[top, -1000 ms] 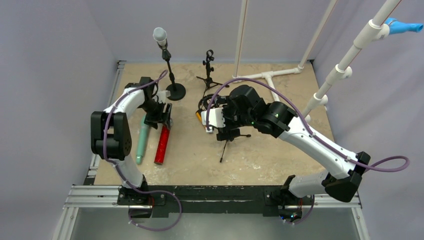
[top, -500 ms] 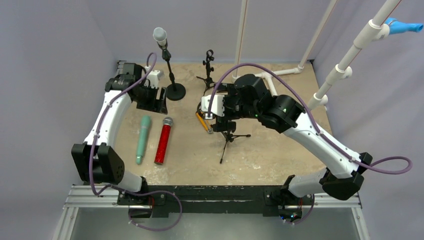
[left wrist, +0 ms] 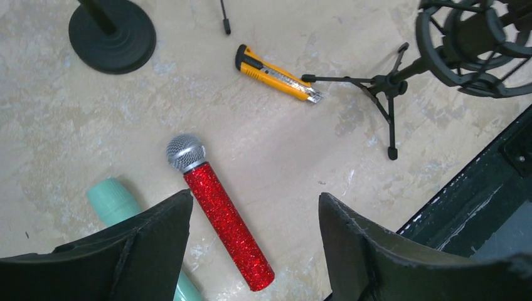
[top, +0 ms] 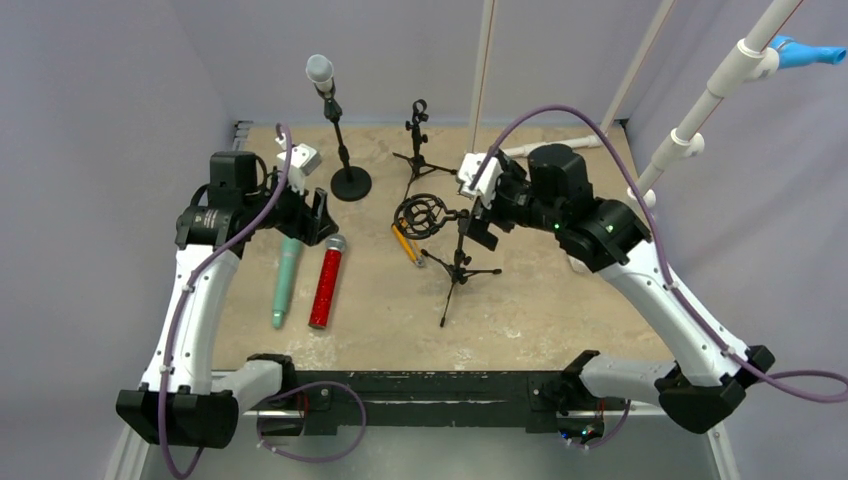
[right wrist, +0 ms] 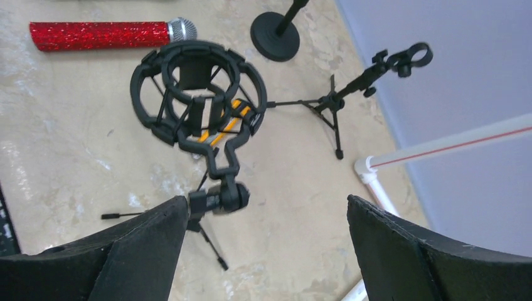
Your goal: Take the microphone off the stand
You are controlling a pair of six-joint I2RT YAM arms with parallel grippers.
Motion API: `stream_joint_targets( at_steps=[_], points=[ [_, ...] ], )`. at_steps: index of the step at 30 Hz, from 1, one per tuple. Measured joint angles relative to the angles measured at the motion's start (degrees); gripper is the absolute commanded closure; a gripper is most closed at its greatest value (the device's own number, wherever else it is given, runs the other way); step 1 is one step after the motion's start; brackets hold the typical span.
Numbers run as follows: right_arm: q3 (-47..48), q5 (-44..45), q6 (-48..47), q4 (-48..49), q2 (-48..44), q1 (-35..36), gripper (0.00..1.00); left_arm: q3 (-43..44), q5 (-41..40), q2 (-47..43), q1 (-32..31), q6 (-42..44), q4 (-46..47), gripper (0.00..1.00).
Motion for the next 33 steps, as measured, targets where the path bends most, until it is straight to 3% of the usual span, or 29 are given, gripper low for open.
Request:
stream_joint_targets(
  at_steps=[10,17,23,27,33],
  points=[
    [-16.24,-10.69,5.22,5.27,-10.51,-8.72,0.11,-3.67,6.12,-3.39,0.02,1.03,3.91,0.29],
    [-25.51,-17.16,9.55,12.96,-7.39,-10.03,0.18,-4.61,7.74,-3.63,0.02,1.31,4.46,0.29],
    [-27.52,-20.92,14.05,20.5,-3.78,-10.03,0.25,-5.51,7.54,-3.96,0.02,1.46,4.57,0.29],
    [-28.5,-21.99,16.46,26.34,-2.34,-10.05,0.36,-5.51,7.41,-4.2,0.02,1.49,4.59,0.28],
    [-30.64,-22.95,18.45,31.93,-0.9,-10.03,0.62,-5.51,7.34,-4.66,0.02,1.49,4.55,0.28]
  ],
)
